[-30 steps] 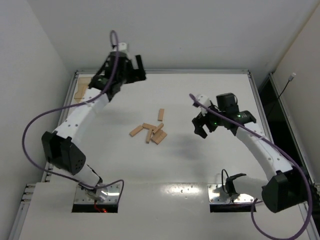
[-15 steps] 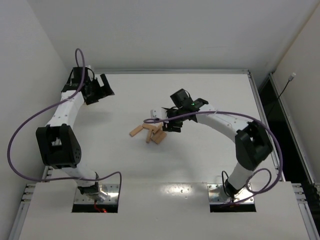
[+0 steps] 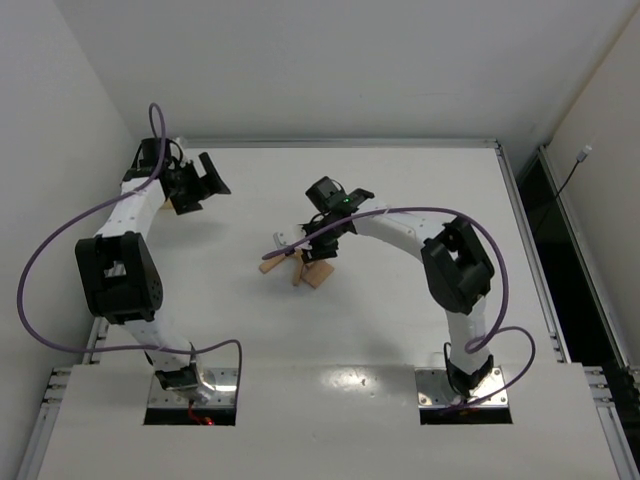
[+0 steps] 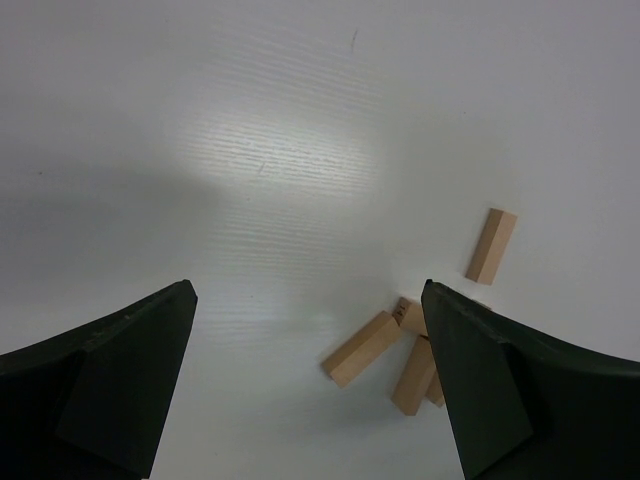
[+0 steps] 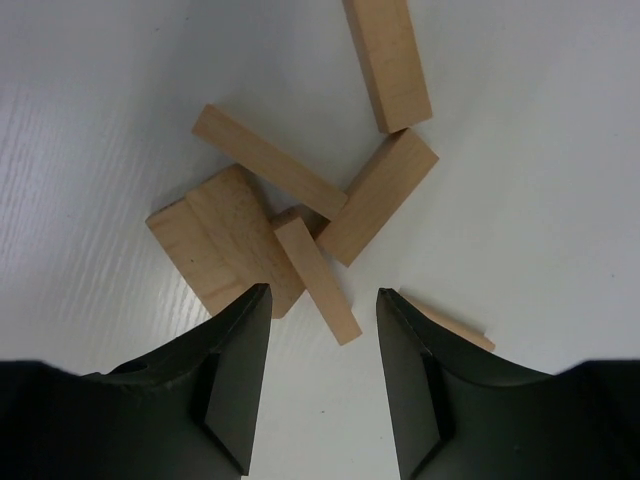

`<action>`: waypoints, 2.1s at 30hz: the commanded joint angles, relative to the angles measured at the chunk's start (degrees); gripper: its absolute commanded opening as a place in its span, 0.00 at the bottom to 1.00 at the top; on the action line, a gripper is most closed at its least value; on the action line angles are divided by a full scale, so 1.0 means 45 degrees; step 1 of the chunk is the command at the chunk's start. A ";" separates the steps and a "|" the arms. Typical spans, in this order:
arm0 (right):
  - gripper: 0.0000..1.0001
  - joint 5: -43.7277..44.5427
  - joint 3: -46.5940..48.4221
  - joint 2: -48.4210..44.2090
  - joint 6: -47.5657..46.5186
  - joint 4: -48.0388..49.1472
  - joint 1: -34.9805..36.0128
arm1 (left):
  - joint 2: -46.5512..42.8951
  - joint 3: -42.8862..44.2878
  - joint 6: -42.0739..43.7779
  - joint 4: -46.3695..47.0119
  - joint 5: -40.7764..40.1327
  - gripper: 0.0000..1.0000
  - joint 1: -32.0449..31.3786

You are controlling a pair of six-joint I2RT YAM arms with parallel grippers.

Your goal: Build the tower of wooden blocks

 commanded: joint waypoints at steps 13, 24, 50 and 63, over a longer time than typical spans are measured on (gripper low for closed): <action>0.43 -0.0328 0.1609 0.1539 -0.1267 -0.0879 -0.0023 | 0.0553 0.0536 -0.0393 0.0185 0.1213 0.95 0.0686; 0.38 -0.0210 0.1882 0.2262 -0.1638 -0.1056 -0.0141 | 0.0905 0.0536 -0.0510 0.0185 0.1330 0.95 0.0687; 0.00 -0.2083 0.1355 -0.0978 0.4058 -0.0941 -0.0881 | 0.0906 0.0536 -0.0393 0.0302 0.1719 0.95 0.0687; 0.00 -0.6770 -0.2236 -0.0729 1.8961 0.5475 -0.6876 | 0.0787 0.0653 0.0115 0.0576 0.2619 0.95 0.0453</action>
